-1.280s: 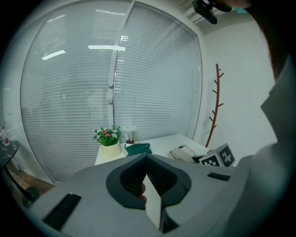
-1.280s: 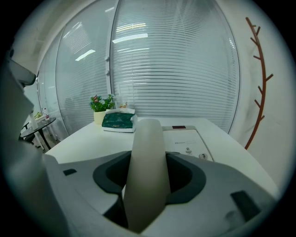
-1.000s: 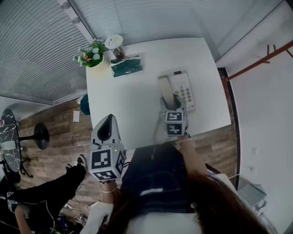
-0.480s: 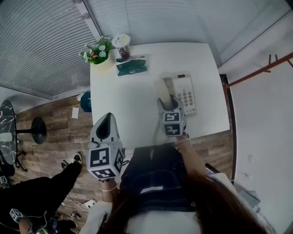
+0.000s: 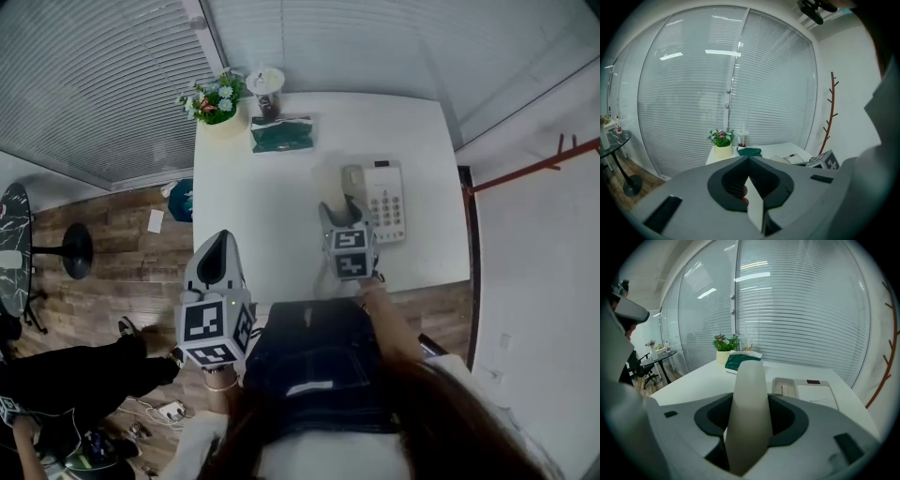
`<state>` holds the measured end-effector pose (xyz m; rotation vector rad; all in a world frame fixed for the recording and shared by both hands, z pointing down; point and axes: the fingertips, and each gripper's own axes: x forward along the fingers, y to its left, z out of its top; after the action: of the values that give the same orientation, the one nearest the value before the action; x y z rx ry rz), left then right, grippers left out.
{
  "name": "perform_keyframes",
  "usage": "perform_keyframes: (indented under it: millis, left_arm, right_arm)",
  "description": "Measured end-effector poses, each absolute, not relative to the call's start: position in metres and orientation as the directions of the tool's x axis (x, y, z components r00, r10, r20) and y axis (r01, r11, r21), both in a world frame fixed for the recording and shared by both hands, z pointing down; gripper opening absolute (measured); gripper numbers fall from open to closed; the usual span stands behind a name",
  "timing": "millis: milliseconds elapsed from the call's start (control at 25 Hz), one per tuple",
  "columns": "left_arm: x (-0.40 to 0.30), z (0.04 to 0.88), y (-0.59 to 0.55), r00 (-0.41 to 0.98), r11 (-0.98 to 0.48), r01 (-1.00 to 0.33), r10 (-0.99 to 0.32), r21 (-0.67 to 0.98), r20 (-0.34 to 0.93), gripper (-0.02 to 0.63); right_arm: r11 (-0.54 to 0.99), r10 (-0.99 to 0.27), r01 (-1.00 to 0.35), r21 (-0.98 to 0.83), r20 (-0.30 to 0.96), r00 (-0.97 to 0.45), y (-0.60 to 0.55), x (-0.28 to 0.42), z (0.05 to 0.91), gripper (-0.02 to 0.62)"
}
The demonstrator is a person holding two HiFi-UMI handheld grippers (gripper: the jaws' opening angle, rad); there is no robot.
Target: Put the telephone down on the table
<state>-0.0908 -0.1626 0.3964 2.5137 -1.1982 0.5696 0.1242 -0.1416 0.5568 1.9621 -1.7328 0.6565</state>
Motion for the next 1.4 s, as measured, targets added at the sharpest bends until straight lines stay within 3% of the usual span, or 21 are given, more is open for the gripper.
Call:
perform_keyframes:
  millis: [1400]
  left_arm:
    - [-0.153,0.393,-0.157,0.410,-0.427,-0.901,-0.784,0.075,0.467,0.000]
  right_arm:
    - [0.137,-0.764,-0.990,-0.024,0.634,-0.121,-0.176,0.044,0.571,0.216]
